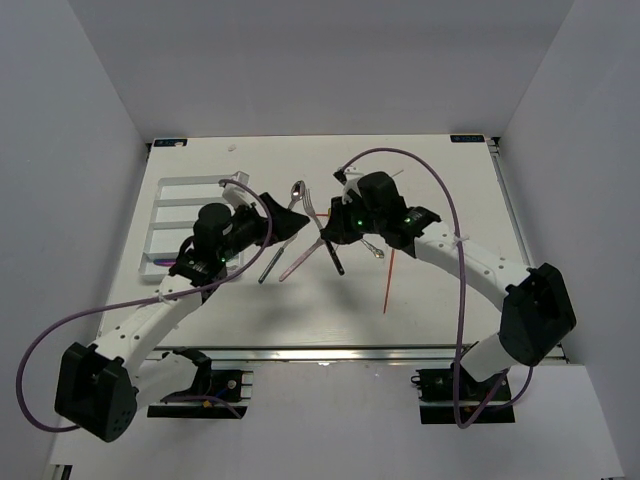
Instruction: Sort the eating utensils into containers
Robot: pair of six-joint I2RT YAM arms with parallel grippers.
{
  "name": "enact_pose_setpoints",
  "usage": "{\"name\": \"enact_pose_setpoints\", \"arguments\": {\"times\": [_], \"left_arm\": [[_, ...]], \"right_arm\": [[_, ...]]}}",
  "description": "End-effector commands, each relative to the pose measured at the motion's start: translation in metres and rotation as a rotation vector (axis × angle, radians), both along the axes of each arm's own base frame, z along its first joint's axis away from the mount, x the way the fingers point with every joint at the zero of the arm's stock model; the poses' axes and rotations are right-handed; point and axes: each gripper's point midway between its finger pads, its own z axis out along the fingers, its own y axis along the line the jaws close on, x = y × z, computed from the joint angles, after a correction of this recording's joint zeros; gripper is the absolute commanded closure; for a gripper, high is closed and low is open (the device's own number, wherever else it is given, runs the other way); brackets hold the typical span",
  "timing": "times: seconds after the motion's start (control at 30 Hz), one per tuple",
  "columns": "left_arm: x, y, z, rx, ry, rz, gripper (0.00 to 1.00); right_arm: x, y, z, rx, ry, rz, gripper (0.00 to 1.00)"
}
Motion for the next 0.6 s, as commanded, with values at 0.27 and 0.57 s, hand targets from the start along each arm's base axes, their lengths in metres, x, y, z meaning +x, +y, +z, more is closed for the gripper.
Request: {"name": "enact_pose_setpoints", "arguments": {"times": [0.27,0.57], "left_arm": [[0.013,-0.013,-0.005,0.009,0.043,0.074,0.22],[0.014,-0.021,0.011,-0.067,0.016,0.046,0.87]], "right_arm": [[-0.035,0.057,0.07,0.189,-0.041,0.15,1.0],[-0.044,0.076,0.073,0.205,-0.044,0.194,1.0]]}}
